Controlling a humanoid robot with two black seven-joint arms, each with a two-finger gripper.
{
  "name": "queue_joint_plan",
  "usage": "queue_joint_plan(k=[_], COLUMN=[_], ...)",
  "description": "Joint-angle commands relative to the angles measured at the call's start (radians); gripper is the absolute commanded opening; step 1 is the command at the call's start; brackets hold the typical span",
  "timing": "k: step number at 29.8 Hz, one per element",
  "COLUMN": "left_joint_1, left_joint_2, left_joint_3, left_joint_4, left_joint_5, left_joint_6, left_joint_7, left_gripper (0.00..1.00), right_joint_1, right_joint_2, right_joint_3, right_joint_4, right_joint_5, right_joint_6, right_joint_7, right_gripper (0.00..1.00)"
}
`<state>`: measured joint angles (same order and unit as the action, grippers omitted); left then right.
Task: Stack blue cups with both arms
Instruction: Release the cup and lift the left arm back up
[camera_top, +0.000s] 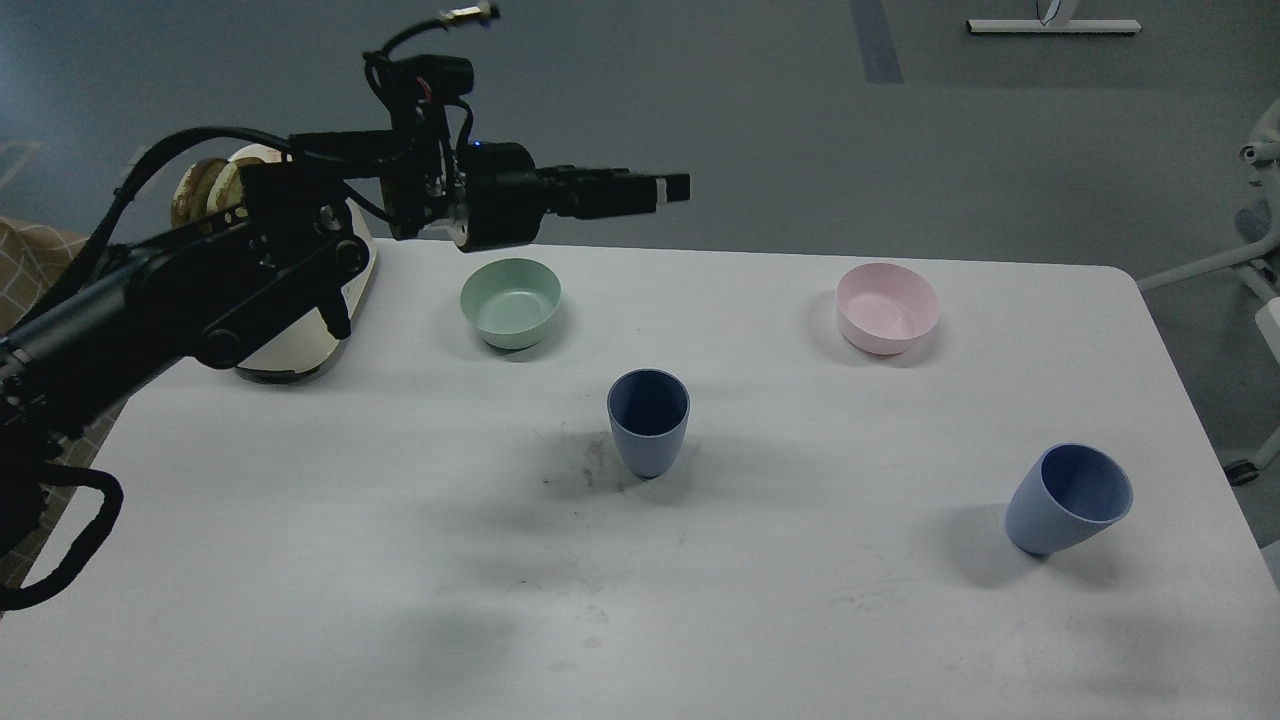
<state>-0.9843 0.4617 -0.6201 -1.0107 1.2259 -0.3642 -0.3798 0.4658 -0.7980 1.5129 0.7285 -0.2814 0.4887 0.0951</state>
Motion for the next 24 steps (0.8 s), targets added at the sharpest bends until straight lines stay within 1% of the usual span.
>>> queue_joint_plan(k=[1, 3, 5, 9, 11, 13, 14, 15, 17, 19, 24], left_joint_1=[0.045, 0.07, 0.108, 0.168, 0.203, 0.216, 0.228, 0.236, 0.259, 0.277, 0.315], left_joint_2=[-0.003, -0.003, -0.009, -0.054, -0.061, -0.061, -0.058, -0.057, -0.049, -0.049, -0.055], left_joint_3=[-0.075, -0.108, -0.188, -0.335, -0.401, -0.418, -0.428, -0.432, -0.441, -0.448, -0.486], left_joint_4=[0.044, 0.044, 0.043, 0.044, 0.04, 0.037, 0.035, 0.035, 0.034, 0.031, 0.007], left_joint_5=[-0.274, -0.386, -0.488, -0.554, -0.571, -0.582, -0.6, -0.609, -0.646, -0.657, -0.657], left_joint_6=[0.062, 0.067, 0.067, 0.064, 0.057, 0.057, 0.06, 0.064, 0.062, 0.062, 0.062], left_joint_7=[-0.001, -0.002, -0.002, 0.006, 0.01, 0.01, 0.012, 0.012, 0.012, 0.012, 0.013], left_gripper=[0.98, 0.98, 0.98, 0.98, 0.98, 0.98, 0.98, 0.98, 0.98, 0.98, 0.98], right_joint_1=[0.001, 0.001, -0.006, -0.05, -0.102, -0.146, -0.186, -0.205, -0.287, -0.352, -0.44], right_joint_2=[-0.038, -0.061, -0.072, -0.086, -0.124, -0.138, -0.154, -0.162, -0.187, -0.199, -0.217], right_joint_3=[-0.002, -0.002, -0.005, -0.005, -0.007, -0.005, -0.005, -0.005, -0.007, -0.007, -0.049], right_joint_4=[0.066, 0.123, 0.207, 0.29, 0.372, 0.422, 0.478, 0.506, 0.609, 0.682, 0.807], right_joint_5=[-0.125, -0.214, -0.313, -0.465, -0.591, -0.672, -0.767, -0.813, -1.008, -1.131, -1.265], right_joint_6=[0.0, 0.0, 0.0, 0.0, 0.0, 0.0, 0.0, 0.0, 0.0, 0.0, 0.0], right_joint_7=[0.0, 0.0, -0.001, -0.001, 0.0, 0.0, 0.002, 0.005, 0.008, 0.008, 0.008], right_gripper=[1.0, 1.0, 1.0, 1.0, 1.0, 1.0, 1.0, 1.0, 1.0, 1.0, 1.0])
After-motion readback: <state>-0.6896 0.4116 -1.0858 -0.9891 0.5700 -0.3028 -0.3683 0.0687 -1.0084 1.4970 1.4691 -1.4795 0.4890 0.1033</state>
